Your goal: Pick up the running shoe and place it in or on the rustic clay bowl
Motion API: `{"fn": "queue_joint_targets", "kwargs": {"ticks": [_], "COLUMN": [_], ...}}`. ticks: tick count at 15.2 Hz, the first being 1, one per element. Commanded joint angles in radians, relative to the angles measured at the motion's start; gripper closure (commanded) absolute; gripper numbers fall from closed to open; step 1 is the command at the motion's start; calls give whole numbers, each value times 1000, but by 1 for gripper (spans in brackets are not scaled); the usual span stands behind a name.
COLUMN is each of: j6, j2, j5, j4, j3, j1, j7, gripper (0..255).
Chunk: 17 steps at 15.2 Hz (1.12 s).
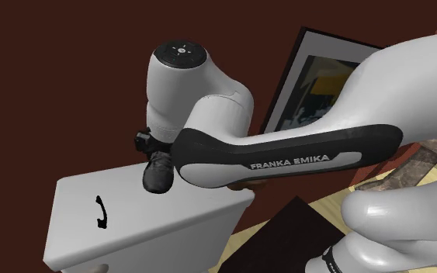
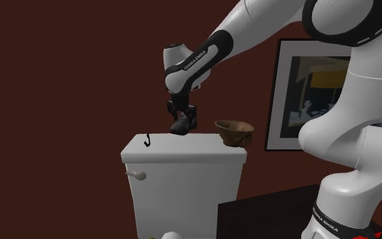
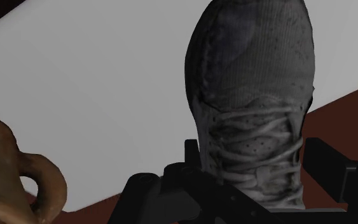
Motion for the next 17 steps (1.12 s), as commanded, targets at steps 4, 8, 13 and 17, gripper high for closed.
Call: {"fn": "queue_joint_targets", "kwargs": {"ticks": [4, 8, 13, 17], "j6": [-62, -111, -173, -223], "j2": [17, 25, 29, 31], "j5": [-17, -23, -25, -24], "j4": [42, 78, 128, 172], "j3": [-69, -120, -172, -203], "j1": [60, 105, 147, 169], "j7": [-6, -14, -28, -40], "gripper": [255, 255, 255, 255]}}
